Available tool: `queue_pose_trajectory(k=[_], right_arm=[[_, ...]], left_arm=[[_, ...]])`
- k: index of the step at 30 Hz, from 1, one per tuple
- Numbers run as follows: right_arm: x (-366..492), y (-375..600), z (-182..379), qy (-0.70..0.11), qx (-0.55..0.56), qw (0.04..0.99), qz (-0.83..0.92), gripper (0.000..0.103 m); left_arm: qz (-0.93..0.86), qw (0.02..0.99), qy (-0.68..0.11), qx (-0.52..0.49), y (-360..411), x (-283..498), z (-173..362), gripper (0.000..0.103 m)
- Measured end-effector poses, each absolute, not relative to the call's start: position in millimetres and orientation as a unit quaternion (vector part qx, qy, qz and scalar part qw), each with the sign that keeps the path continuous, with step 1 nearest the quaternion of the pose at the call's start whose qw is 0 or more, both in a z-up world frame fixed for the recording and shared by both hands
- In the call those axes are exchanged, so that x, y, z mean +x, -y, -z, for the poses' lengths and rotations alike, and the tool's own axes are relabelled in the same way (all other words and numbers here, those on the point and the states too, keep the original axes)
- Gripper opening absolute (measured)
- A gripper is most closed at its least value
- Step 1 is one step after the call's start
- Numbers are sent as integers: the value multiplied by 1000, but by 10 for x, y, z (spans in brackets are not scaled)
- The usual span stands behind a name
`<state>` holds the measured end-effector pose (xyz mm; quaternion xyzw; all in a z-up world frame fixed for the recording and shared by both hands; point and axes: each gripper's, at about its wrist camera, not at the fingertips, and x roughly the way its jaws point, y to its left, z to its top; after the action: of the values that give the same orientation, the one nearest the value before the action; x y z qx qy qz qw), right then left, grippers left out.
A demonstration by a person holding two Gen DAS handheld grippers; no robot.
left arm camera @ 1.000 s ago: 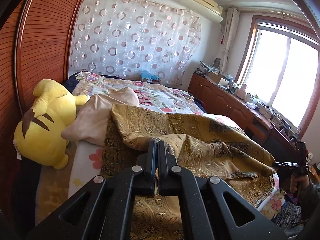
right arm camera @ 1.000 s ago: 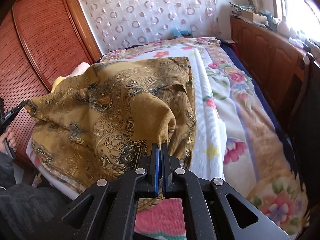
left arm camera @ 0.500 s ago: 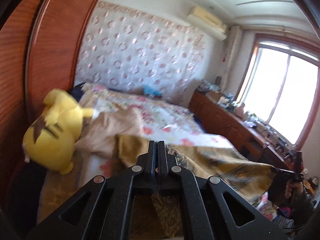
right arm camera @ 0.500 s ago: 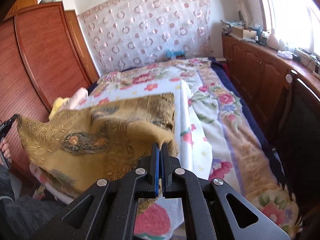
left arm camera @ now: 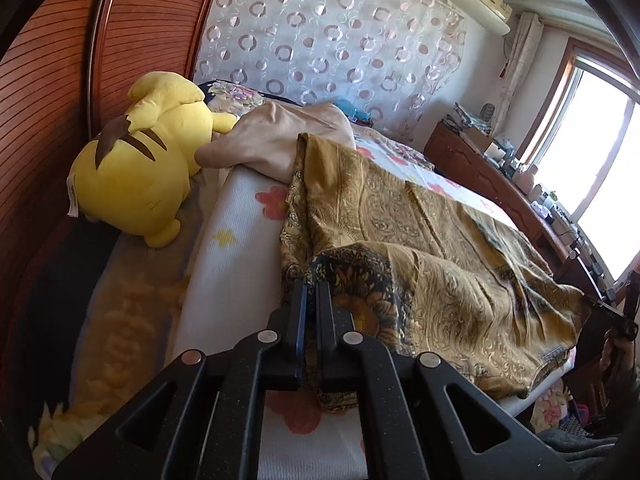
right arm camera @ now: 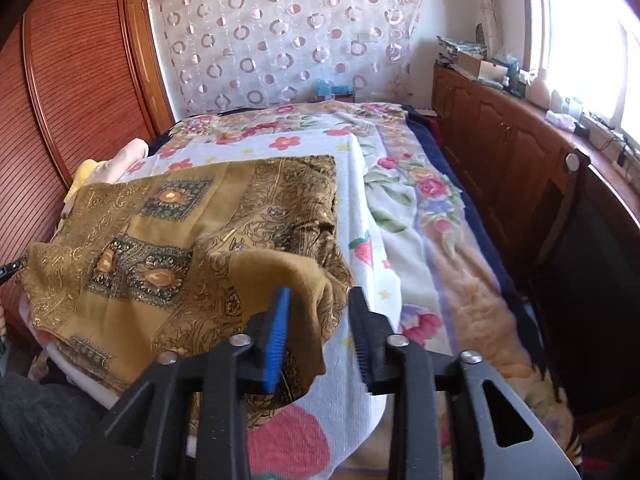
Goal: Fold small clothes
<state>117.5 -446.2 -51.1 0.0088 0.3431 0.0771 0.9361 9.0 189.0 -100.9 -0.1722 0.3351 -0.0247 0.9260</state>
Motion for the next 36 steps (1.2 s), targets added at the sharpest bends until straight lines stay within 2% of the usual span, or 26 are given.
queue_pose_trajectory(k=[1, 3, 7, 8, 10, 12, 13, 24, 36], right_arm=[[1175, 4432, 490, -338, 5, 938, -77, 40], [1022, 4376, 348, -329, -1, 941, -82, 42], [982, 4205, 294, -315, -13, 944, -98, 44], [1003, 4127, 287, -312, -16, 944, -105, 44], [1062, 3989, 294, -308, -21, 944, -119, 44], [1130, 3813, 284, -302, -24, 943, -137, 44], [1149, 3734, 269, -300, -25, 943, -145, 44], [1570, 2328, 184, -277, -71, 918, -273, 44], [2436, -13, 508, -342, -128, 832, -417, 44]], left_arm=[[26, 928, -335, -163, -1857, 81, 991, 3], [20, 932, -332, -146, -1815, 67, 948, 17], [25, 937, -322, -132, -1794, 32, 838, 32], [22, 939, -319, -124, -1781, 24, 810, 40], [19, 941, -319, -113, -1759, 22, 768, 48], [15, 944, -314, -102, -1731, 2, 728, 72], [11, 945, -312, -99, -1729, -3, 714, 75], [-7, 947, -312, -76, -1697, -50, 696, 77], [-21, 942, -319, -99, -1940, -220, 857, 77]])
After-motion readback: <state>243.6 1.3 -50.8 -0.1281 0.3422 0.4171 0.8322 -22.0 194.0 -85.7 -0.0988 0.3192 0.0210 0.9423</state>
